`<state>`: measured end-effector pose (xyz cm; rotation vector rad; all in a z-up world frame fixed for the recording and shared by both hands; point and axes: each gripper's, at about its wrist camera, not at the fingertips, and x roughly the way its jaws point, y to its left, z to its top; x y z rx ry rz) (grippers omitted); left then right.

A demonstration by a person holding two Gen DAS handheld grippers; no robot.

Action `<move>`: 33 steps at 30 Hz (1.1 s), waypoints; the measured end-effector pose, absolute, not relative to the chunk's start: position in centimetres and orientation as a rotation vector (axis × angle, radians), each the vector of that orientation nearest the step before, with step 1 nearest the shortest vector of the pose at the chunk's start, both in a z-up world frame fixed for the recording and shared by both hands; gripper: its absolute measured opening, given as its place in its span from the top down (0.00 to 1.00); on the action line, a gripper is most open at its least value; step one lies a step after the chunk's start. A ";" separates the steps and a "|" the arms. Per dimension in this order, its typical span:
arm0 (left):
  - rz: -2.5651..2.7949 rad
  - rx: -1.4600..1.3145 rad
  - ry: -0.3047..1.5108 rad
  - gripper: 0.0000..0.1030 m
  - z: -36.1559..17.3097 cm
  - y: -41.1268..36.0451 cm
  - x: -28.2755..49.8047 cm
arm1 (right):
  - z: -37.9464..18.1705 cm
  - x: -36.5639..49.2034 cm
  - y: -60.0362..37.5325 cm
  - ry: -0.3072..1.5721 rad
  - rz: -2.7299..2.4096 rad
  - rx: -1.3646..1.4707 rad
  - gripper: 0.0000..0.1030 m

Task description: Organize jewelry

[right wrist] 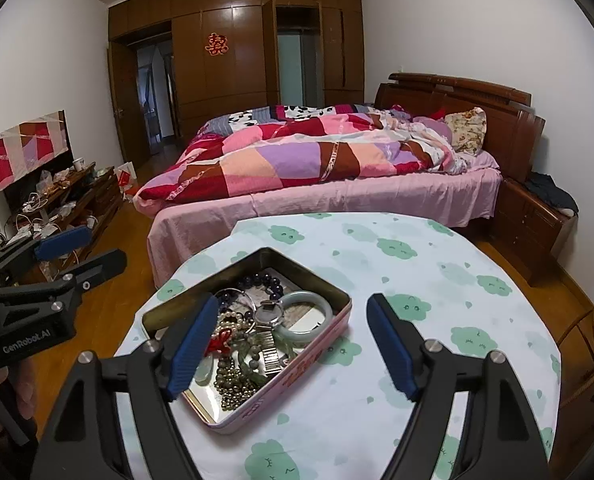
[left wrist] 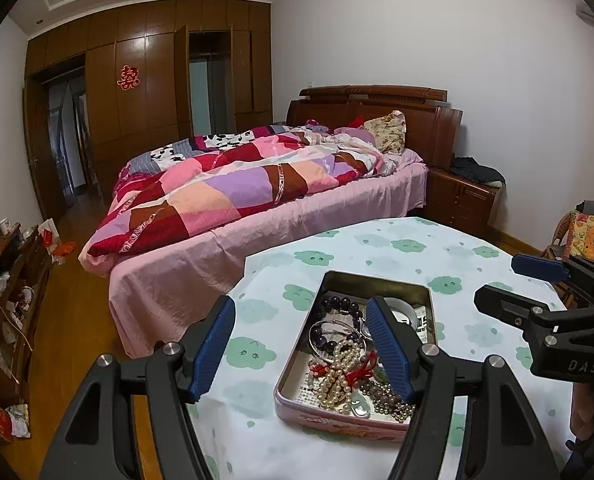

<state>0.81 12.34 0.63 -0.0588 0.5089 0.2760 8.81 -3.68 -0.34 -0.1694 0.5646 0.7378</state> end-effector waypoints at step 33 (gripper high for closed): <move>0.282 -0.059 0.517 0.34 0.3 12.7 0.8 | -1.0 8.1 -3.2 0.567 0.744 -0.182 0.17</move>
